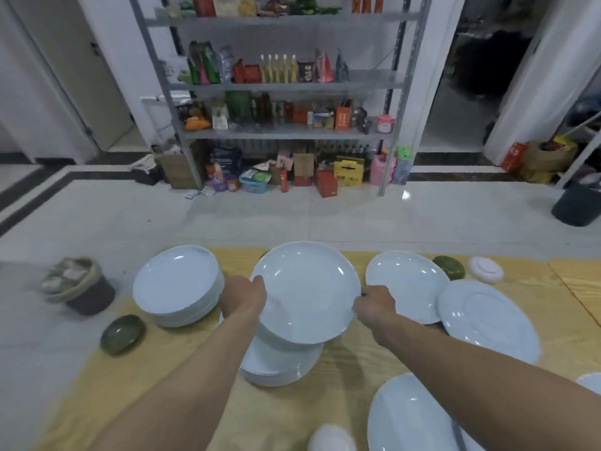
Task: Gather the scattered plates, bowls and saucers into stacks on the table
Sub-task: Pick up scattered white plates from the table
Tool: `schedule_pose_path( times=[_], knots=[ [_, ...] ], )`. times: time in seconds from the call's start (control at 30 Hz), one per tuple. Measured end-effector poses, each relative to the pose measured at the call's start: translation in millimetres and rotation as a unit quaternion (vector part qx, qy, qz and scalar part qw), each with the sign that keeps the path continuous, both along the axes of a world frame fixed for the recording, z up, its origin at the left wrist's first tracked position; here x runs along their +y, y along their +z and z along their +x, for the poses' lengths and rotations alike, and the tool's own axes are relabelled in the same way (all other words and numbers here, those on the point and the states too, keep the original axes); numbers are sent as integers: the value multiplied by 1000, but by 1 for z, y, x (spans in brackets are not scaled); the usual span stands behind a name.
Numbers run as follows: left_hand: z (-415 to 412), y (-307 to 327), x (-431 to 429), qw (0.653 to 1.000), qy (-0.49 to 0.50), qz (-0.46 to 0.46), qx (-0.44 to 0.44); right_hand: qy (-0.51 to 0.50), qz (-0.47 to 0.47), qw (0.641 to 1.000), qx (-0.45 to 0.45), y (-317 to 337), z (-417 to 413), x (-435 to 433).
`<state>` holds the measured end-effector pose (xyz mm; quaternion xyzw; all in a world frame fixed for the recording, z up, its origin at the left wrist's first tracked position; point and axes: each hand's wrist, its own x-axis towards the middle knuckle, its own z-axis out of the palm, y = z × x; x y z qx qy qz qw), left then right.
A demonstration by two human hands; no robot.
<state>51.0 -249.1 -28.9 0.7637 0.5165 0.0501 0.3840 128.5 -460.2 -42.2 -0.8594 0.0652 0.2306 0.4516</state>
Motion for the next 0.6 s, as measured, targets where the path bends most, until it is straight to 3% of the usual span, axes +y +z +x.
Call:
schedule_pose_path(
  times=[0.3, 0.47, 0.6],
  knots=[
    [-60, -48, 52, 999, 13, -5, 46, 47, -41, 998, 9, -35, -42, 59],
    [-61, -68, 50, 1000, 15, -14, 23, 95, -84, 992, -11, -43, -42, 54],
    [-56, -55, 33, 990, -70, 96, 79, 200, -167, 964, -58, -30, -43, 34]
  ],
)
